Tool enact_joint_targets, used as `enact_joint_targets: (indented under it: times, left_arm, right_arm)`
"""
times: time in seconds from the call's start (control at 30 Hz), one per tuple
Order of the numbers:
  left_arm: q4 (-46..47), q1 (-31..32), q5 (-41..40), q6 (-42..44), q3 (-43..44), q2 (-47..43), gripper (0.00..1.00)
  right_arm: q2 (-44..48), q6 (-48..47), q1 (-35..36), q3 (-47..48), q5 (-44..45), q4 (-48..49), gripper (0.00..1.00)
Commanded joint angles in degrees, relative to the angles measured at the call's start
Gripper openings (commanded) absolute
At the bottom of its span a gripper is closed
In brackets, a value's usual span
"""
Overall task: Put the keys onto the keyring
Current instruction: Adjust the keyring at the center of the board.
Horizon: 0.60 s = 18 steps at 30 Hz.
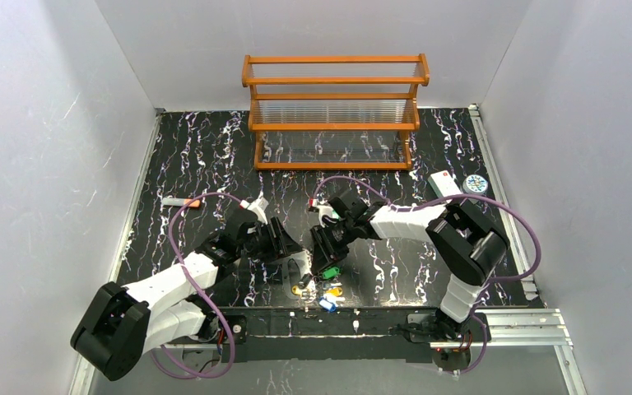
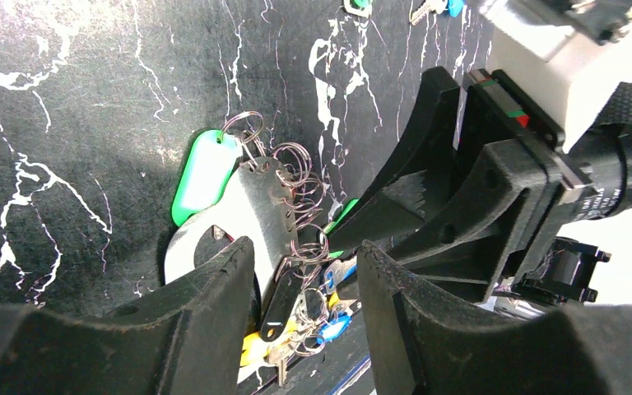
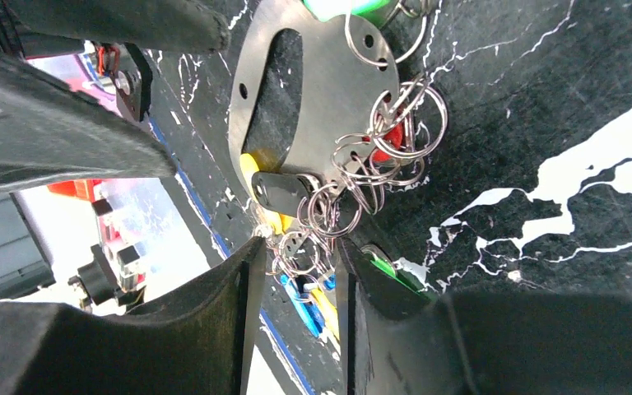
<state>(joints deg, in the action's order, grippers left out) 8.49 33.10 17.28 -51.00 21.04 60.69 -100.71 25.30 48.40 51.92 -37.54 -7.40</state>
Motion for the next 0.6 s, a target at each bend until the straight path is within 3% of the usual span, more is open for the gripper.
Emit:
enact_joint_targets:
  times: [0.0, 0.2, 0.33, 0.57]
  left_arm:
    - [0.0, -0.2, 0.9, 0.6, -0.9, -0.2, 0.47]
    - [2.2, -0.2, 2.1, -0.6, -2.4, -0.9, 0.46]
    - [5.2, -0.1, 3.7, -1.9, -3.7, -0.9, 0.41]
    - [5.5, 0.3, 3.4, -1.9, -3.7, -1.4, 0.40]
  right_arm:
    - [2.9, 0.4, 0.1, 1.3, 1.6, -0.5, 0.46]
    - [2.4, 0.6, 0.1, 1.6, 2.9, -0.7, 0.46]
    - [1.5, 1.4, 0.1, 2.7, 4.3, -0.3, 0.45]
    - [-1.8, 1.5, 0.1, 8.9, 7.2, -0.3, 0.44]
